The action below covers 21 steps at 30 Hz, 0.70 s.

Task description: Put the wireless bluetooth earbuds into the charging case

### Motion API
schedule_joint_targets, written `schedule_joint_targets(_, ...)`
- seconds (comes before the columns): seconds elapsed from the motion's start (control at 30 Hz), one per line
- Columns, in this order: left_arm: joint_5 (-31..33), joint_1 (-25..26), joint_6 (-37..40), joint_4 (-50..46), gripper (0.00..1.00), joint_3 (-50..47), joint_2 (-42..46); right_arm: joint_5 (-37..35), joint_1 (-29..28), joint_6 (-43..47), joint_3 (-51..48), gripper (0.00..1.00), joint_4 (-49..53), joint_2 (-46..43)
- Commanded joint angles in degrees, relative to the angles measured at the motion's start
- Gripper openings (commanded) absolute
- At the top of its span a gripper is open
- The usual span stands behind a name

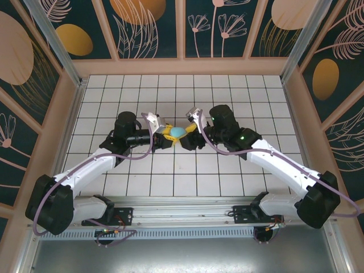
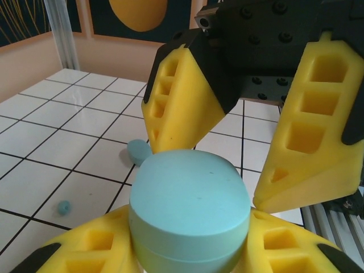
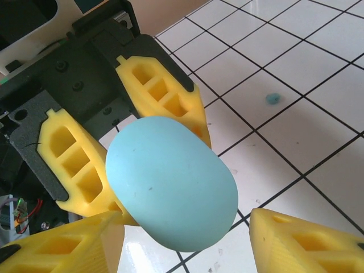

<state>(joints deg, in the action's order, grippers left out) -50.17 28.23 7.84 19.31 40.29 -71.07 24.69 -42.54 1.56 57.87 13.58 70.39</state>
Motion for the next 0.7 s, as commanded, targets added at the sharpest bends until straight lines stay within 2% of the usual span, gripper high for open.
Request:
schedule_joint_targets(0.0,-2.7,0.0,-0.7,2.1,0.0,1.2,1.8,-5.3,-0.4,1.4,2.8,0.6,0.6,1.1)
schedule_joint_targets(0.17,-3.7,0.0,-0.9,2.4,0.0,1.0,1.4,-10.0,1.5,-1.1,6.6,0.6,1.2,3.4)
schedule_joint_targets(0.57,-3.8,0.0,-1.8,4.8,0.0,-0.8,1.9,-10.6,5.4,-7.4,12.3,0.58,3.0,9.2)
schedule_joint_targets(0.67,-3.1,0.0,-1.8,4.8,0.0,-1.0,1.9,-8.5,5.8,-8.0,13.4,0.58,4.2,10.1)
